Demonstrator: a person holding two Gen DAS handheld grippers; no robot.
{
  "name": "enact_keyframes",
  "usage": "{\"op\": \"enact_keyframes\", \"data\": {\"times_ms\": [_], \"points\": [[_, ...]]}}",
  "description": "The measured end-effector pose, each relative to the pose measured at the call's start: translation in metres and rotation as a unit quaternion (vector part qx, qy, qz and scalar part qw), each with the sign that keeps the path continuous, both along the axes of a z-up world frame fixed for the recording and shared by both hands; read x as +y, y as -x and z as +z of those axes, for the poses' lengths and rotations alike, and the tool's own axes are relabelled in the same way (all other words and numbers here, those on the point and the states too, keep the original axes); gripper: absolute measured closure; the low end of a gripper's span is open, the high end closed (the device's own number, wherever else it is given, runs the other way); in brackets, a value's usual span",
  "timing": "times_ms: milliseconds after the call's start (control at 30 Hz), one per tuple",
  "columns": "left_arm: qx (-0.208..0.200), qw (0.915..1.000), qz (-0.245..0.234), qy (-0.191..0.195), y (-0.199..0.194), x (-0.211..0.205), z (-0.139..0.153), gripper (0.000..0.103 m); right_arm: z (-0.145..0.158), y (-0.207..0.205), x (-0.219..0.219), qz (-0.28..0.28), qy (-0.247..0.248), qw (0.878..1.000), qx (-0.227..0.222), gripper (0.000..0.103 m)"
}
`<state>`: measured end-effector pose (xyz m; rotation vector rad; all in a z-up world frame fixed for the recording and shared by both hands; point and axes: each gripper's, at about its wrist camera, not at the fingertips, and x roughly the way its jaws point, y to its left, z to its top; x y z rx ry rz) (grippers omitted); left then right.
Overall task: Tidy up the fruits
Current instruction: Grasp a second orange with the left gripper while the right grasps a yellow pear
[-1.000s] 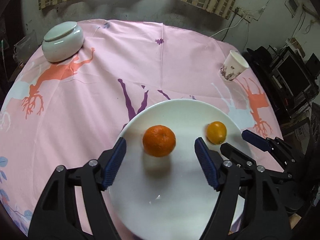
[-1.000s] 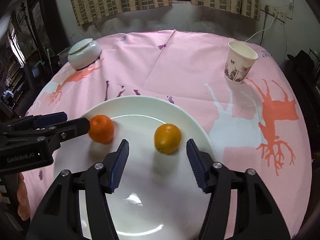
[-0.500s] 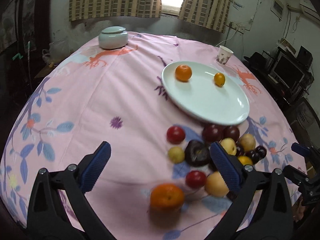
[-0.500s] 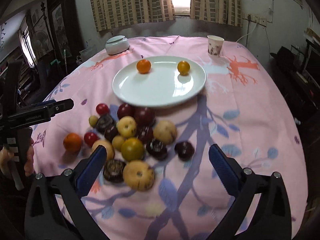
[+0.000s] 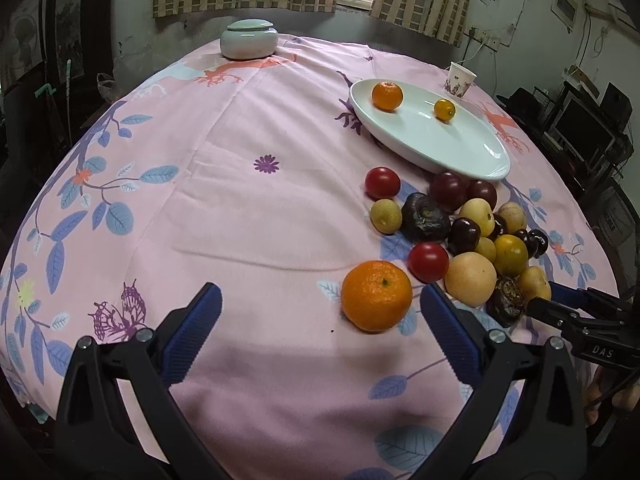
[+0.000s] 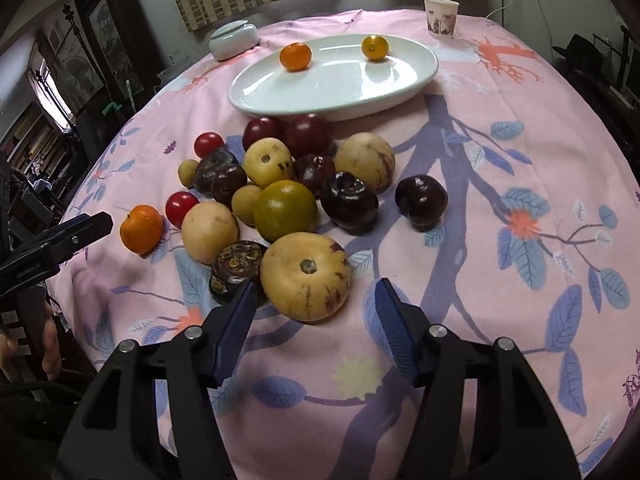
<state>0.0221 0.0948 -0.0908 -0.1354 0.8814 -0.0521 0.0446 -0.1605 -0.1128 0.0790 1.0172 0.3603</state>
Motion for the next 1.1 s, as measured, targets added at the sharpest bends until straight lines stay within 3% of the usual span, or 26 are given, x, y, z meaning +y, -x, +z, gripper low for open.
{"op": "enact_keyframes", "data": {"times_ms": [67, 100, 267, 500, 533, 567, 633, 700, 800, 1100], "points": [[0.003, 1.0000, -0.009, 0.001, -0.001, -0.005, -0.001, 0.002, -0.003, -0.002, -0.001, 0.000, -0.007, 1.000, -0.004, 0.045], [0.004, 0.9999, -0.014, -0.002, -0.001, -0.008, -0.001, 0.002, -0.003, -0.003, -0.001, 0.006, -0.015, 1.000, -0.007, 0.057], [0.020, 0.9987, -0.036, -0.029, -0.003, -0.027, -0.009, 0.002, 0.004, 0.003, 0.001, 0.013, -0.009, 1.000, -0.014, 0.058], [0.032, 0.9978, -0.027, -0.052, -0.015, -0.036, -0.022, 0.003, 0.012, 0.010, -0.006, 0.003, -0.010, 1.000, -0.018, 0.057], [0.031, 0.9977, -0.024, -0.055, -0.017, -0.036, -0.024, 0.009, 0.011, 0.010, -0.007, 0.002, -0.012, 1.000, -0.016, 0.057], [0.035, 0.9978, -0.024, -0.052, -0.019, -0.036, -0.025, 0.035, 0.011, 0.010, -0.008, 0.000, -0.013, 1.000, -0.015, 0.057], [0.045, 0.9977, -0.034, -0.036, -0.023, -0.038, -0.029, 0.058, 0.012, 0.010, -0.009, 0.000, -0.016, 1.000, -0.014, 0.057], [0.047, 0.9975, -0.035, -0.039, -0.023, -0.039, -0.028, 0.058, 0.013, 0.010, -0.009, 0.001, -0.019, 1.000, -0.016, 0.057], [0.044, 0.9983, -0.038, -0.008, -0.021, -0.034, -0.023, 0.059, 0.017, 0.012, -0.008, 0.003, -0.021, 1.000, -0.022, 0.057], [0.015, 0.9980, -0.061, 0.002, -0.011, -0.044, 0.012, 0.059, 0.026, 0.011, -0.004, 0.015, -0.039, 0.999, -0.030, 0.057]]}}
